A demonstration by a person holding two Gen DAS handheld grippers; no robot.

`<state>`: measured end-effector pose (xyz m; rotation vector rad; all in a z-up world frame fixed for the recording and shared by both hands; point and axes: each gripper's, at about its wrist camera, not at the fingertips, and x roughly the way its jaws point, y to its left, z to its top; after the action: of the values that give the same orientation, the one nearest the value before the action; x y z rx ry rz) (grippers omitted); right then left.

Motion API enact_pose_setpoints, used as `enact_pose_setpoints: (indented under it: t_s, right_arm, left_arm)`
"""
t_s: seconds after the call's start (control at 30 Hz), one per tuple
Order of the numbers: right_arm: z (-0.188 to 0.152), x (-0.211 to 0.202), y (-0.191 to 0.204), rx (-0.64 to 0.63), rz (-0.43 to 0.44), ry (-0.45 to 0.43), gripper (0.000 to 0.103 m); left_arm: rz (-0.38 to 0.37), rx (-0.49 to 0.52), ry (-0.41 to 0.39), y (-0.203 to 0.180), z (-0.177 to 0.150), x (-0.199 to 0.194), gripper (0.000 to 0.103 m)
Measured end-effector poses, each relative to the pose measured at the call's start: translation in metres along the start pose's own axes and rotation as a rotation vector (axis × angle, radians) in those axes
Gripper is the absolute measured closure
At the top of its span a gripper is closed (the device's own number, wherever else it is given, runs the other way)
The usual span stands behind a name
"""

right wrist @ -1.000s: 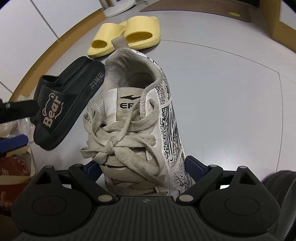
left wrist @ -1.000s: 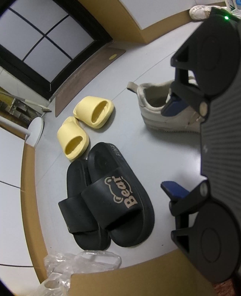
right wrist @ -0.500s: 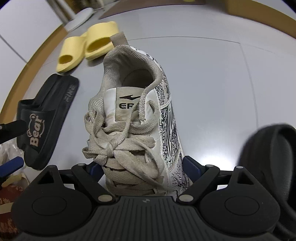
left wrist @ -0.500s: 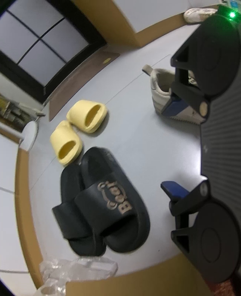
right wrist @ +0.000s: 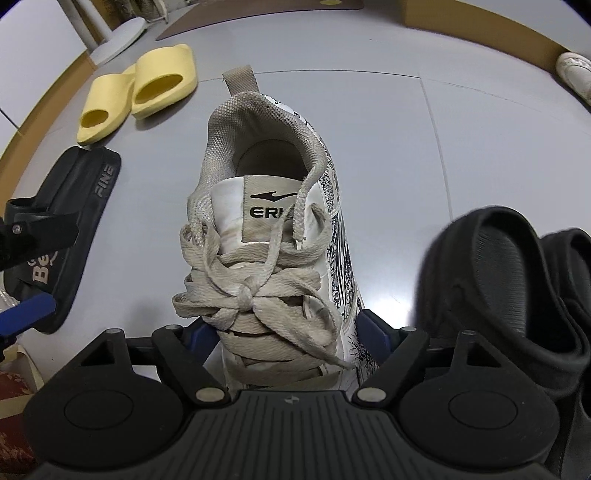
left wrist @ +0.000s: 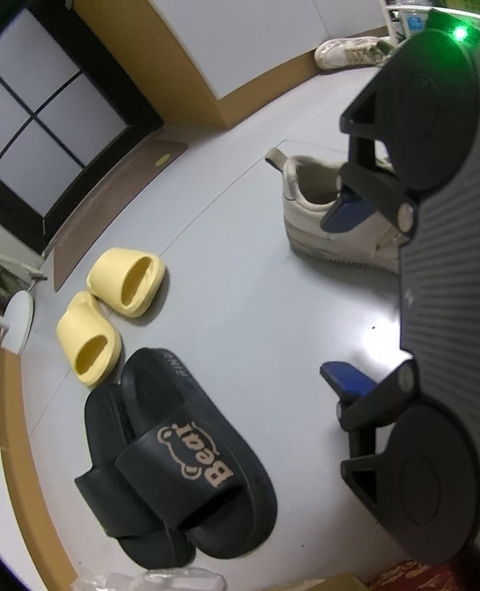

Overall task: Organize scattered shoes
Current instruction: 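Push the sneaker beside the black clogs with the right tool while the left tool steadies its heel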

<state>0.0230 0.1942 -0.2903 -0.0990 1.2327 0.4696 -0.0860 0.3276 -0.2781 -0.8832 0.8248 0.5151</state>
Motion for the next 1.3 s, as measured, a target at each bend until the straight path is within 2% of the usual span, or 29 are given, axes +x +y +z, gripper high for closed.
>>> enact_pose_setpoints:
  t_s: [0.3,0.53,0.63,0.7,0.8,0.87,0.9,0.93,1.13,1.3]
  right_arm:
    - [-0.005,-0.013,-0.008,0.123,-0.030,0.039,0.027]
    - [-0.015,-0.010,0.001,0.179,-0.046,0.061,0.024]
    - [-0.016,-0.009,0.003,0.152,-0.054,0.057,0.021]
    - [-0.014,-0.005,0.002,0.107,-0.058,0.055,0.009]
    - [-0.013,0.005,0.001,0.039,-0.065,0.064,0.000]
    - [-0.012,0.013,0.004,-0.013,-0.078,0.075,0.000]
    - [-0.013,0.016,0.007,-0.032,-0.085,0.083,0.005]
    - [-0.014,0.019,0.010,-0.033,-0.086,0.105,0.005]
    - [-0.009,0.019,0.002,0.134,-0.088,0.155,0.008]
    - [-0.011,0.016,0.001,0.160,-0.099,0.179,0.009]
  left_arm:
    - [-0.042,0.039,0.013,-0.009,-0.003,0.000,0.024]
    - [-0.040,0.035,0.016,-0.007,-0.001,-0.001,0.024]
    - [-0.036,0.040,0.021,-0.006,-0.001,-0.001,0.024]
    - [-0.036,0.043,0.026,-0.006,-0.001,-0.001,0.024]
    - [-0.037,0.052,0.040,-0.008,-0.002,-0.001,0.024]
    - [-0.036,0.067,0.057,-0.009,-0.002,0.000,0.023]
    - [-0.034,0.070,0.067,-0.009,-0.002,0.000,0.023]
    - [-0.033,0.072,0.078,-0.009,-0.002,0.000,0.021]
    - [0.000,0.091,0.130,-0.004,-0.002,0.001,0.010]
    - [0.006,0.143,0.168,-0.006,-0.006,0.003,0.008]
